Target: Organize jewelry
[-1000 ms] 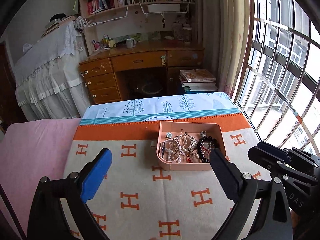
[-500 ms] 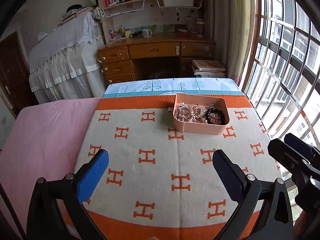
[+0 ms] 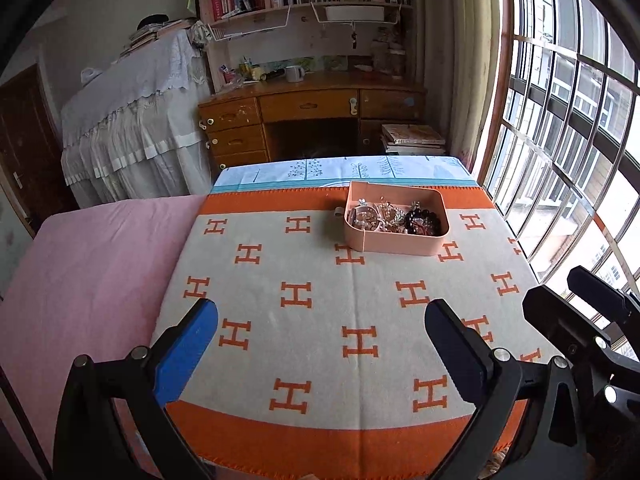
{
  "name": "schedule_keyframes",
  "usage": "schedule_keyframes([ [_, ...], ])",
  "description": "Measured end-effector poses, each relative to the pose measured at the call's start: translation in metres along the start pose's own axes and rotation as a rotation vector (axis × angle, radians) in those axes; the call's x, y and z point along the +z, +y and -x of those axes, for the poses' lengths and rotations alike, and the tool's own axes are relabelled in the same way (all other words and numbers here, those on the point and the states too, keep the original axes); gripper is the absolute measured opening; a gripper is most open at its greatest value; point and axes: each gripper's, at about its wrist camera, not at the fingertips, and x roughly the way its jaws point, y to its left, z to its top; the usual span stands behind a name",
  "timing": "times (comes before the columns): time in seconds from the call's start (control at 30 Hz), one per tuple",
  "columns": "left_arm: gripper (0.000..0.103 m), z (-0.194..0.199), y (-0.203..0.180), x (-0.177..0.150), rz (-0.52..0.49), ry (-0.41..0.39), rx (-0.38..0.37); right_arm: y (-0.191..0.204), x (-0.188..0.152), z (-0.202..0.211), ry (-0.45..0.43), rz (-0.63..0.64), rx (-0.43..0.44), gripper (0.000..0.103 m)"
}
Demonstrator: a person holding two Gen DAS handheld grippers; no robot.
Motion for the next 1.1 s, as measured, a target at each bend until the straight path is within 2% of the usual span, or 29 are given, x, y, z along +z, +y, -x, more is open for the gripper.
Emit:
schedule_keyframes([
  [0.4, 0.102, 0.0015, -0.0039, -0.0055, 0.000, 0.004, -0.004, -0.0031, -0.0083, 0.0064, -0.036, 0.007, -0.076, 0.071],
  [1.1, 0.102, 0.0062, 0.0007, -0.0062, 0.033, -0.015, -0.013, 0.0006, -0.0094, 0.0102, -0.058, 0.023, -0.080, 0.071],
])
